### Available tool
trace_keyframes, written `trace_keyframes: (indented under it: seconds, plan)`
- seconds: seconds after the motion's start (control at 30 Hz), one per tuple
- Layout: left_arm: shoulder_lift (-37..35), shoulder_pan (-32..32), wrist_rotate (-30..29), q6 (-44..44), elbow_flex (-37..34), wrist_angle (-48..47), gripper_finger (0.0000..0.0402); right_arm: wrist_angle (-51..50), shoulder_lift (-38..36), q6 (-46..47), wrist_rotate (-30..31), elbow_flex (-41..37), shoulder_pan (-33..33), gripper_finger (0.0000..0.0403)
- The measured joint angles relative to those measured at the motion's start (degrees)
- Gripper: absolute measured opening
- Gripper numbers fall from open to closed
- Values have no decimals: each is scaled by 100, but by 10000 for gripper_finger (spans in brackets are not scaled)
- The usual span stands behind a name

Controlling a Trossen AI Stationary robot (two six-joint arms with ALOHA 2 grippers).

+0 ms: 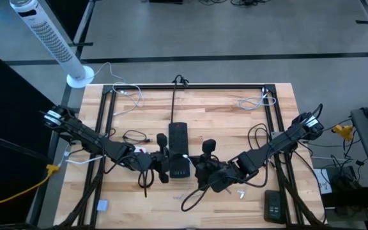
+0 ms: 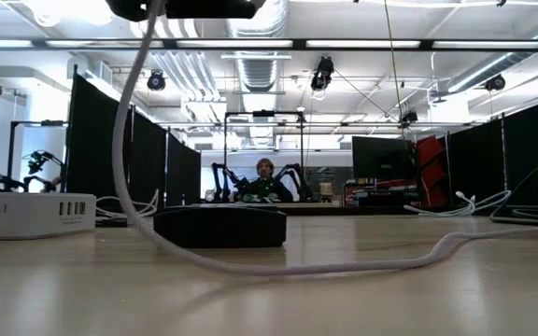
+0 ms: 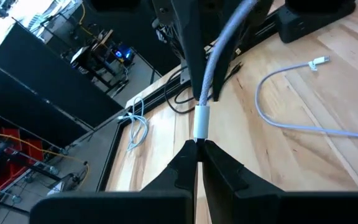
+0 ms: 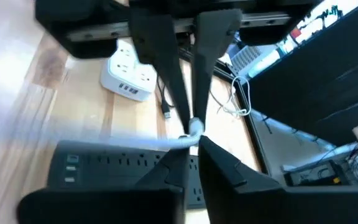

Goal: Insert USB
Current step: Insert the purple charger cable into the center black outlet extension

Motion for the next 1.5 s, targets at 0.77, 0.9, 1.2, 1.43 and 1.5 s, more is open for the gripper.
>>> trace_keyframes:
  seconds: [0.77, 0.9, 1.2, 1.43, 1.5]
  plan:
    - [-4, 9, -211, -36, 7, -275, 2, 263, 153, -110, -300, -5, -382, 99]
    - [0, 7, -195, -39, 9, -293, 2, 284, 153, 13, -594, -5, -453, 62]
    - [0, 4, -194, -82, 9, -289, 2, 280, 151, -27, -593, -3, -509, 14]
    - [0, 7, -196, -70, 9, -367, 2, 262, 151, 297, -645, -3, -507, 14]
    - [0, 4, -191, -58, 9, -373, 2, 254, 151, 372, -701, -3, -509, 14]
